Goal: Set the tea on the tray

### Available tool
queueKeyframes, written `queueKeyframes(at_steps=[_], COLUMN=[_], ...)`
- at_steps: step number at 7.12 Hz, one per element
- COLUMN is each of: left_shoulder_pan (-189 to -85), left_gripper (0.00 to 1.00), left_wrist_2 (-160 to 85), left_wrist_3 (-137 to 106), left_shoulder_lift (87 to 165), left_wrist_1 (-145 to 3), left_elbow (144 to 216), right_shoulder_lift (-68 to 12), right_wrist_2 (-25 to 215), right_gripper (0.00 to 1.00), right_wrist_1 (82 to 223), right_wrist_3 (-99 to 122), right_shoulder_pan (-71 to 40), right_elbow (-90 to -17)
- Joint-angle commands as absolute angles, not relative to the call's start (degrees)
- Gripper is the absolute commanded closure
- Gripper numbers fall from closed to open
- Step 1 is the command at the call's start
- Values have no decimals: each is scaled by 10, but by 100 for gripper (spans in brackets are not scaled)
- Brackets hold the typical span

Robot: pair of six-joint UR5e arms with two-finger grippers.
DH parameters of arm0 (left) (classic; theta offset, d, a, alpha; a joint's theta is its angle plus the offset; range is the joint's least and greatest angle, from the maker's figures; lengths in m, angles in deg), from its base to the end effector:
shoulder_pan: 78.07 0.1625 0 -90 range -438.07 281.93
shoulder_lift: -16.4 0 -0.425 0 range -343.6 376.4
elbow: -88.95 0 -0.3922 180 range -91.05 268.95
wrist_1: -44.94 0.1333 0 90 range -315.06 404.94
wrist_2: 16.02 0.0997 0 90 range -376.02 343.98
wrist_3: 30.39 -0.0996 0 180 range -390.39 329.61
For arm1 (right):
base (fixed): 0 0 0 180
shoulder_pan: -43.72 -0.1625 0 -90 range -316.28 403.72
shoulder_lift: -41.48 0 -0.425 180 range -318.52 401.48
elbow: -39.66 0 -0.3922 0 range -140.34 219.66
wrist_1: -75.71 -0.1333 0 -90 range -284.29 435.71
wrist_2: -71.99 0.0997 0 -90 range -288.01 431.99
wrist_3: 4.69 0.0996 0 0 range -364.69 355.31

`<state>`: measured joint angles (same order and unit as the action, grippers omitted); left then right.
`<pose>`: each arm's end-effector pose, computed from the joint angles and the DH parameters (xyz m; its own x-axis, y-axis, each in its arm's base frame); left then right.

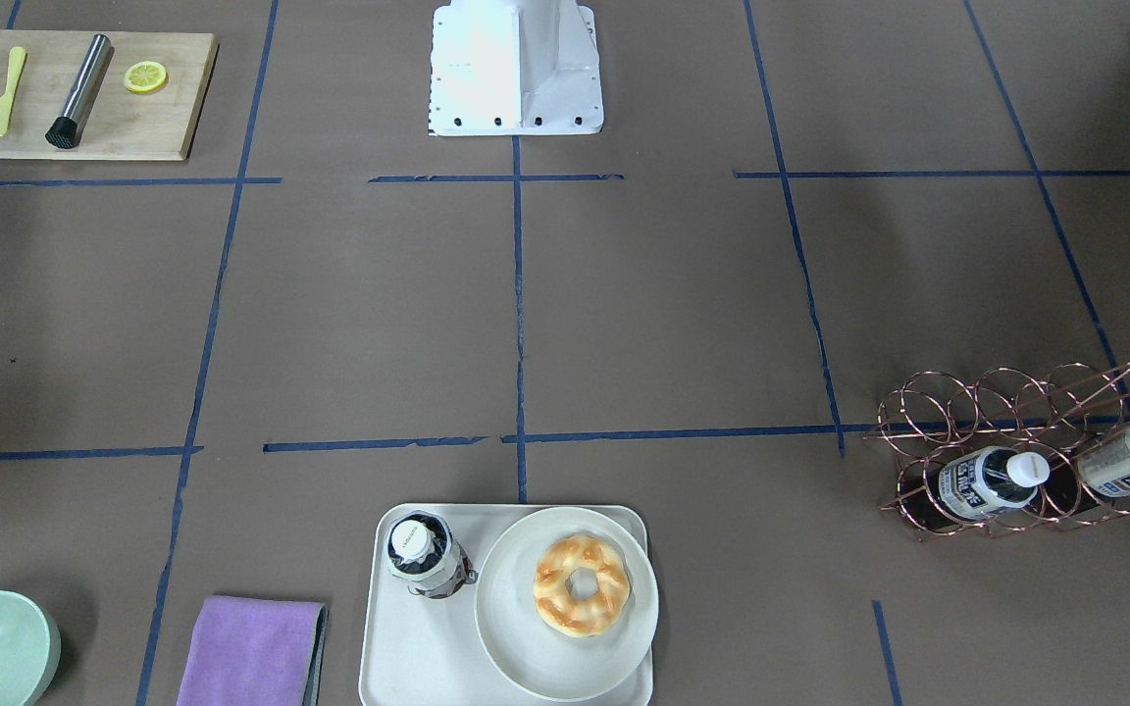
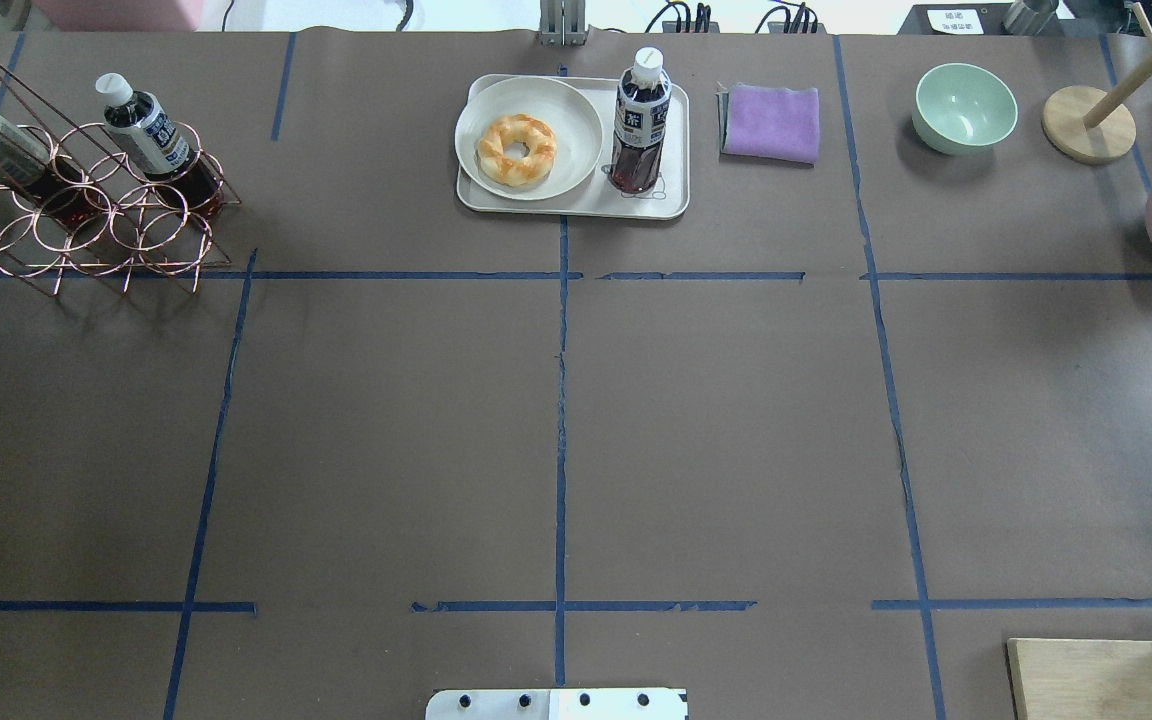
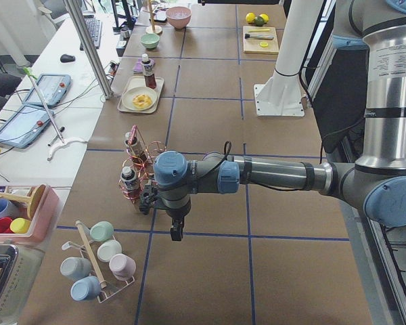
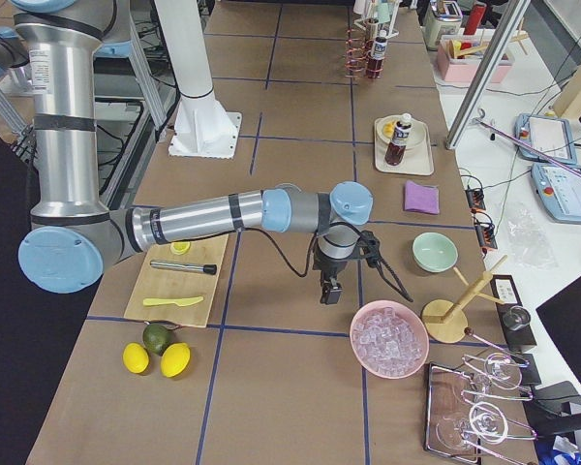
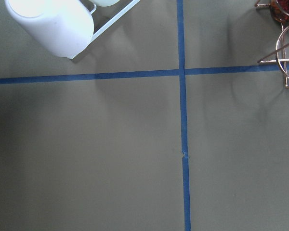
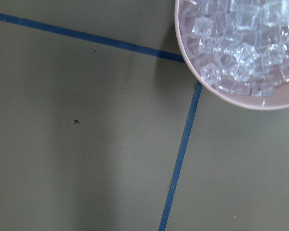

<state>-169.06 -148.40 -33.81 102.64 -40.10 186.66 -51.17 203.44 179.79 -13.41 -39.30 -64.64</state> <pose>-0.0741 -0.4606 0.6349 0.7381 0.0350 -0.6738 -0.0268 0.9994 0.0226 0.0109 -0.4657 0.5867 0.7203 -0.2128 0.6602 0.2333 0.9706 0.0584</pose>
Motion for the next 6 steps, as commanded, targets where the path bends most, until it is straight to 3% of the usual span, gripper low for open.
queueKeyframes(at_steps=[1, 6], left_shoulder_pan=[-1690, -1683], left_gripper=[0, 0], left_wrist_2=[-1486, -1487], left_wrist_3=[-337, -338], left_shoulder_lift=[1021, 991], left_wrist_1=[-404, -439], left_elbow=[1862, 1872], right_shoulder_lift=[-531, -532], right_wrist_2=[2052, 2054], right_gripper=[0, 0], right_wrist_1=[1798, 1799], right_wrist_3=[-133, -133], right_shoulder_pan=[-395, -395], right_elbow=[-662, -662])
